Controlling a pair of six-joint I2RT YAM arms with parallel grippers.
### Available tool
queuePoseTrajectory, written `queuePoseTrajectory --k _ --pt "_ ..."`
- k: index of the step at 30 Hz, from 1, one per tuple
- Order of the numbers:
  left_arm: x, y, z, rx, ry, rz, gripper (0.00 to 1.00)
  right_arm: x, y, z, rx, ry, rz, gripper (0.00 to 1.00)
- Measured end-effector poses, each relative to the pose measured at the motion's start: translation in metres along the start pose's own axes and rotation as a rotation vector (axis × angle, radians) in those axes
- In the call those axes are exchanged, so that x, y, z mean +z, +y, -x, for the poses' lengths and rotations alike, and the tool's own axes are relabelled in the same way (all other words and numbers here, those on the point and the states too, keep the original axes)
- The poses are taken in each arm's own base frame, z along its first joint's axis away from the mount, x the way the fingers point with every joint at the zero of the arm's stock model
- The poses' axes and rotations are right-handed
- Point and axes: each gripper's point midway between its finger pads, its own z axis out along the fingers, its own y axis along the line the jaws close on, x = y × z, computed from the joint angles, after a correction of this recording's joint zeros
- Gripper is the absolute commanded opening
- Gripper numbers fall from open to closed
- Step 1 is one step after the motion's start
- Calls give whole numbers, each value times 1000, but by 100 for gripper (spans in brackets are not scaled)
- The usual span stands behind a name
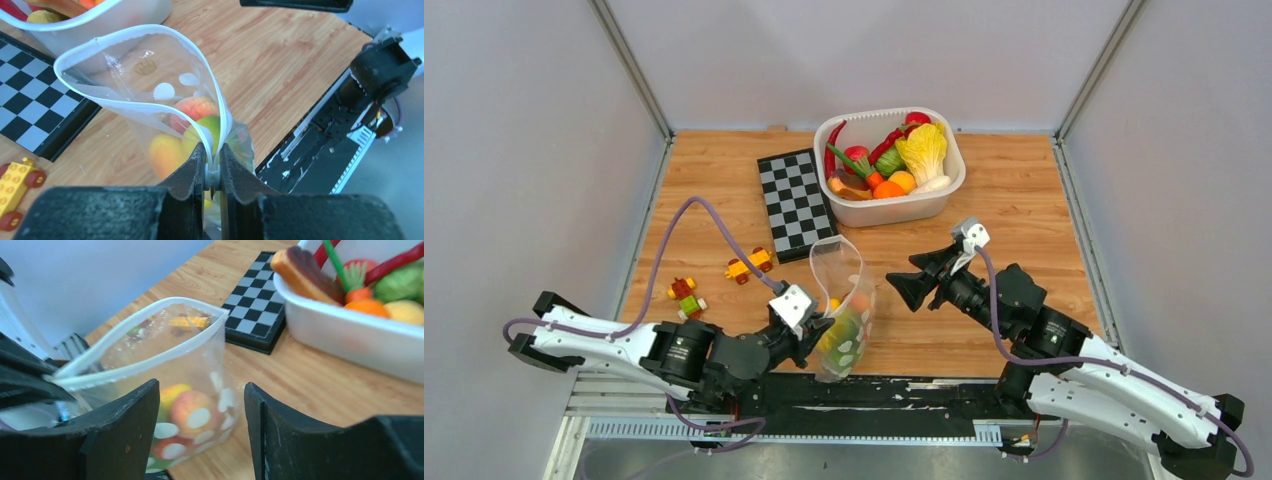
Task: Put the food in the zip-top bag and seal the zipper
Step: Adjust the zipper food storage bag at the center of the board.
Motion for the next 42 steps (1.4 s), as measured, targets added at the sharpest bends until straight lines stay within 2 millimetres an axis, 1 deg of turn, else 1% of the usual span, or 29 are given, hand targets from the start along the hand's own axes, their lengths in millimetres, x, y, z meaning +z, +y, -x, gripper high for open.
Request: queuePoseTrajectory --k 3,5,7,10,13,14,19,22,24,26,31,34,37,42 --pt "-9 4 4 39 15 -38 0 -3 -5 4 -141 -13 7 68" --pt "-15 5 8 72 29 -61 0 -3 -6 3 -234 -7 22 69" --pt "-19 4 13 106 41 -85 0 0 -4 -2 -310 13 52 69" --pt "-23 0 20 154 55 -129 0 5 -3 -13 -379 57 87 75" --pt "-29 -7 30 197 62 -184 0 8 -3 -28 -406 114 120 80" --pt "-31 -8 32 203 61 -195 0 8 -3 -30 -408 122 126 82" --pt "-47 -16 53 246 59 -304 0 3 -16 -26 -387 131 145 85" --pt "-55 -19 58 278 70 -353 0 2 -22 -23 -348 135 168 86" --pt "-58 -21 57 312 86 -380 0 3 -24 -26 -313 156 204 87" --pt "-59 -22 51 355 109 -397 0 3 -21 -31 -285 180 255 87" --pt "-54 -26 26 490 188 -429 0 -2 6 -45 -242 222 446 88" --pt "-51 -30 18 554 214 -455 0 -7 18 -51 -231 239 535 88" --pt "-52 -31 15 600 219 -483 0 -5 21 -58 -216 264 576 87" --pt "-60 -29 17 640 196 -533 0 -3 19 -71 -195 301 592 86"
